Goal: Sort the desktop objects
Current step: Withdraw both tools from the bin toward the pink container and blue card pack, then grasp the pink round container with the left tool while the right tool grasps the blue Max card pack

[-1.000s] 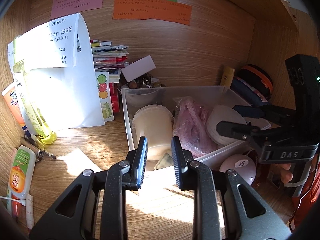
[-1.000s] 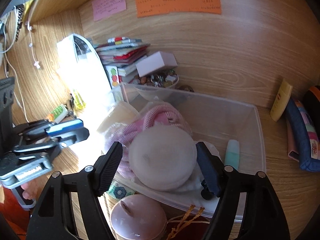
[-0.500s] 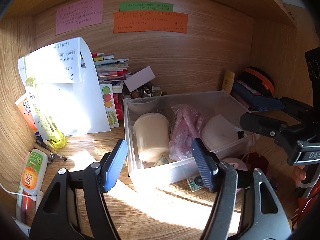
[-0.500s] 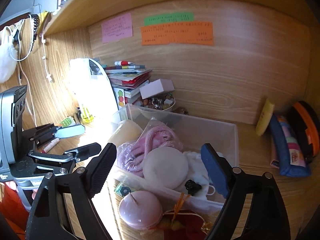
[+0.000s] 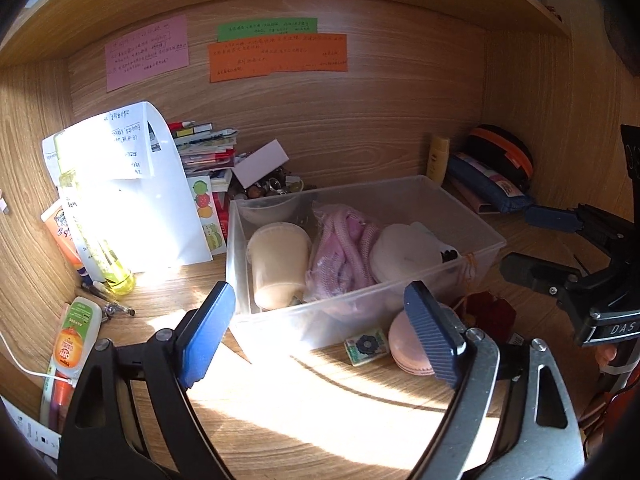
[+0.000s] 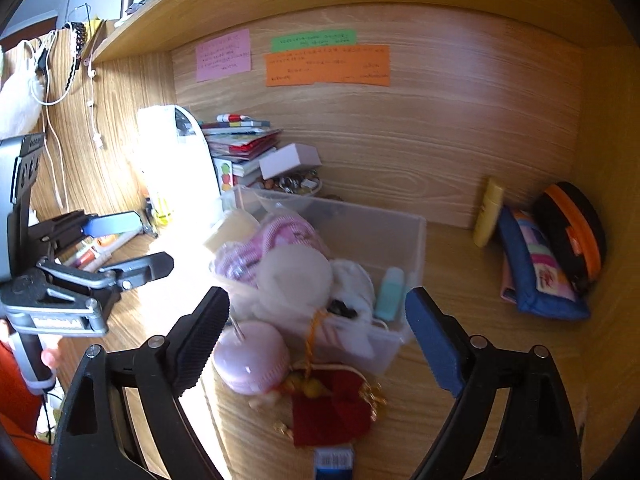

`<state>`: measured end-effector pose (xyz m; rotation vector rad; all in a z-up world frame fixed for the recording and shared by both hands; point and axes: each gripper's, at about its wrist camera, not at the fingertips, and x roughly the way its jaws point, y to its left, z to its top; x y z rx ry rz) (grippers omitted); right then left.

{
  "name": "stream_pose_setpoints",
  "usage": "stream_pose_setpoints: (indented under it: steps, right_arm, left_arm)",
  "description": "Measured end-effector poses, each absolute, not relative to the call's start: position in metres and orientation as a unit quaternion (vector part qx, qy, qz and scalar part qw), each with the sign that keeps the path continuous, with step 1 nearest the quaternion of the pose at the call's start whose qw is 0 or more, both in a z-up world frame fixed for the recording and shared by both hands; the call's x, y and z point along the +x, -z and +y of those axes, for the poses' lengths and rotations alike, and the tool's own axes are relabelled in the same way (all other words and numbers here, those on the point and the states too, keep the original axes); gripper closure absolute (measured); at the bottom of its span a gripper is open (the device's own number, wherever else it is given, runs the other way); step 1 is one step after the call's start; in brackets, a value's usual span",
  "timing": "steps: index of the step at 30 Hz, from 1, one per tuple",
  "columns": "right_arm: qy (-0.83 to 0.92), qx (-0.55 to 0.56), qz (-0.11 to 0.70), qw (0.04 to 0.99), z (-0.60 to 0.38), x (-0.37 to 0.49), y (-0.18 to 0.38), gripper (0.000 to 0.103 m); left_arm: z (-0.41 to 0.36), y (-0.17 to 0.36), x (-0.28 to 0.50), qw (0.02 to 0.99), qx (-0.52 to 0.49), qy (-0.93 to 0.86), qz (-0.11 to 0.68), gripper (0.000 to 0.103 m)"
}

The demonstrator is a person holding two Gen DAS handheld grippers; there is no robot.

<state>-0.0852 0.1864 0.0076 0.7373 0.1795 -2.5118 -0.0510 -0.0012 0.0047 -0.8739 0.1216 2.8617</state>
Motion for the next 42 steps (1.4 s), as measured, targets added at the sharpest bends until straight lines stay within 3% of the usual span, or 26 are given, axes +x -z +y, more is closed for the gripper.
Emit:
stream_pose_setpoints:
  steps: [3,17,28,29,31,32,38,42]
  right_arm:
    - [0.927,0.274,0.070,0.246,0.198,-0.075,-0.003,0.015]
    - [0.919,0.331,0.085,0.198,0.253,-0.054,0.044,0.015]
    - [0.903,0.352,0.110,0.222,0.250,-0.037,0.074,0.015]
    - [0.902,0.354,0.111,0.223,0.249,-0.037,0.076,0.017]
    - [0.898,0.358,0.114,0.228,0.248,-0.037,0.078,0.018]
    - [0.898,0.358,0.115,0.231,0.248,-0.036,0.078,0.020]
    - [0.885,0.373,0.116,0.252,0.240,-0.041,0.081,0.044]
    - [0.879,0.381,0.118,0.260,0.237,-0.040,0.083,0.048]
  left_arm:
    - [0.002,-0.002,-0.045,0.072,-0.295,-0.952,0.044,0.008]
    - [0.028,0.040,-0.042,0.108,-0.374,-0.921,0.034,0.008]
    - [0.045,0.063,-0.070,0.156,-0.429,-0.889,-0.032,0.010]
    - [0.047,0.063,-0.071,0.159,-0.429,-0.889,-0.035,0.013]
    - [0.052,0.063,-0.075,0.166,-0.432,-0.886,-0.034,0.032]
    - [0.054,0.063,-0.077,0.168,-0.434,-0.885,-0.031,0.034]
    - [0.066,0.064,-0.082,0.175,-0.429,-0.886,-0.019,0.035]
    - [0.067,0.065,-0.086,0.179,-0.426,-0.887,-0.021,0.035]
